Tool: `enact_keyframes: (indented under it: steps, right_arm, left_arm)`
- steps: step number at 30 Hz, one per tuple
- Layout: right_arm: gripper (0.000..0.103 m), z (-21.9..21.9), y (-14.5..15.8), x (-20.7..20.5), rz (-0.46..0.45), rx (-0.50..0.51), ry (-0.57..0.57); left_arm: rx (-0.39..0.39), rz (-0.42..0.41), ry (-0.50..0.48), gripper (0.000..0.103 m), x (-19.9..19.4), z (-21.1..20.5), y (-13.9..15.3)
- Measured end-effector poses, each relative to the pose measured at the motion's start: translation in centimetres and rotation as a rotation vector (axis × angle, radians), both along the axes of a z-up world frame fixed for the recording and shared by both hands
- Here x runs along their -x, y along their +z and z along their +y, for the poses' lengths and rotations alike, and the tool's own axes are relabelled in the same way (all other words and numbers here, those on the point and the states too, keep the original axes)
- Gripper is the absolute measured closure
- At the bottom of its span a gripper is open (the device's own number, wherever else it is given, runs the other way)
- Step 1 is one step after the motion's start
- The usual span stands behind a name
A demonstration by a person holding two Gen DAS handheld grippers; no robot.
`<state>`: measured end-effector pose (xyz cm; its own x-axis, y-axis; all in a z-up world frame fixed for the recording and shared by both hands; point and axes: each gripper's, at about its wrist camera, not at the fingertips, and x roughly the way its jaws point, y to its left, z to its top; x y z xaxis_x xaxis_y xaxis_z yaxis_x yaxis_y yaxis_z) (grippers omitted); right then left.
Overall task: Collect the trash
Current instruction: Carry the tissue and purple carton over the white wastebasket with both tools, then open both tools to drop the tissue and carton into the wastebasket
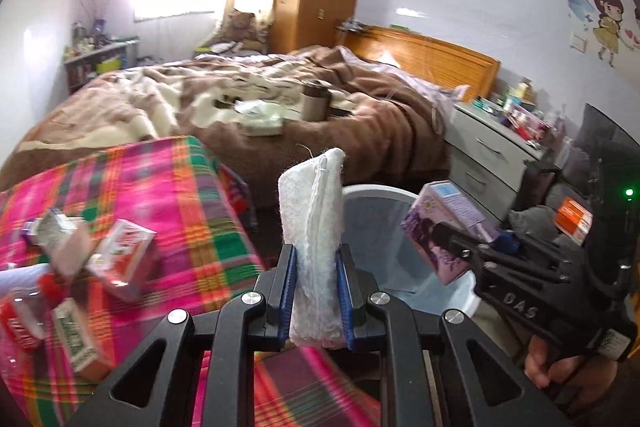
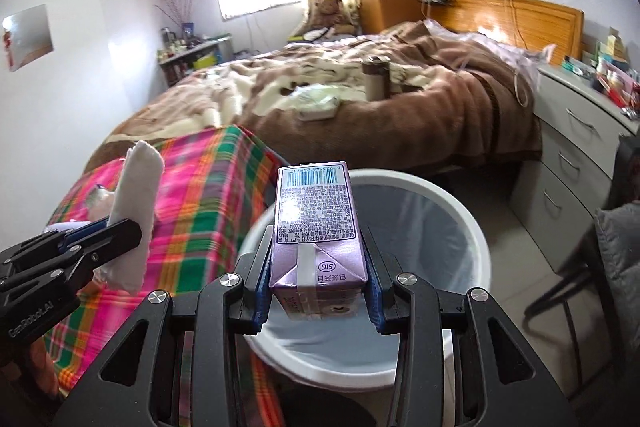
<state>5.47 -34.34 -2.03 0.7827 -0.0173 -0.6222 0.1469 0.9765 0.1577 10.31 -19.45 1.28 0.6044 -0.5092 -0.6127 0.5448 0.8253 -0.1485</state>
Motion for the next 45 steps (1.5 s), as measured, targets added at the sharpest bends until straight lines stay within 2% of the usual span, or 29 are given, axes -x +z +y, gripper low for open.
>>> enact_keyframes:
  steps: [4, 16, 18, 20, 21, 22, 23, 24, 34, 42, 45]
  right_arm:
    - [0.064, -1.4, -1.0, 0.0, 0.040, -0.005, -0.027]
    - [0.064, -3.6, -2.2, -0.2, 0.103, -0.001, -0.065]
    - [0.064, -3.9, -2.3, -0.3, 0.111, 0.000, -0.078]
    - [0.063, -4.0, -2.3, -0.4, 0.117, 0.008, -0.082]
    - [0.060, -4.1, -2.3, -0.5, 0.117, 0.013, -0.079]
    - [0.056, -4.1, -2.3, -0.6, 0.118, 0.018, -0.077]
    - [0.042, -4.1, -2.3, -0.7, 0.119, 0.024, -0.077]
    - [0.035, -4.2, -2.4, -0.8, 0.118, 0.028, -0.080]
    - [0.035, -3.5, -1.6, -0.6, 0.091, 0.012, -0.072]
    - [0.035, -0.4, -0.1, -0.9, 0.027, 0.003, -0.004]
    - [0.035, 0.9, 0.4, -1.2, 0.006, -0.009, 0.026]
  left_arm:
    - [-0.001, 0.044, -0.027, 0.083, -0.8, -2.1, -1.4]
    - [-0.025, 0.092, -0.077, 0.083, -2.8, -6.5, -3.6]
    - [-0.023, 0.106, -0.080, 0.080, -3.1, -6.7, -3.8]
    - [-0.012, 0.107, -0.086, 0.068, -3.2, -6.7, -3.8]
    - [-0.011, 0.103, -0.082, 0.063, -3.3, -6.6, -3.7]
    - [-0.010, 0.103, -0.078, 0.054, -3.3, -6.4, -3.6]
    - [0.001, 0.104, -0.080, 0.052, -3.4, -6.2, -3.5]
    - [0.010, 0.104, -0.079, 0.052, -3.4, -6.0, -3.3]
    - [0.004, 0.068, 0.010, 0.051, -2.9, -1.6, -1.9]
    - [0.021, 0.030, 0.110, 0.048, -1.8, 3.8, -0.3]
    - [0.004, 0.006, 0.171, 0.048, -1.4, 6.0, 0.1]
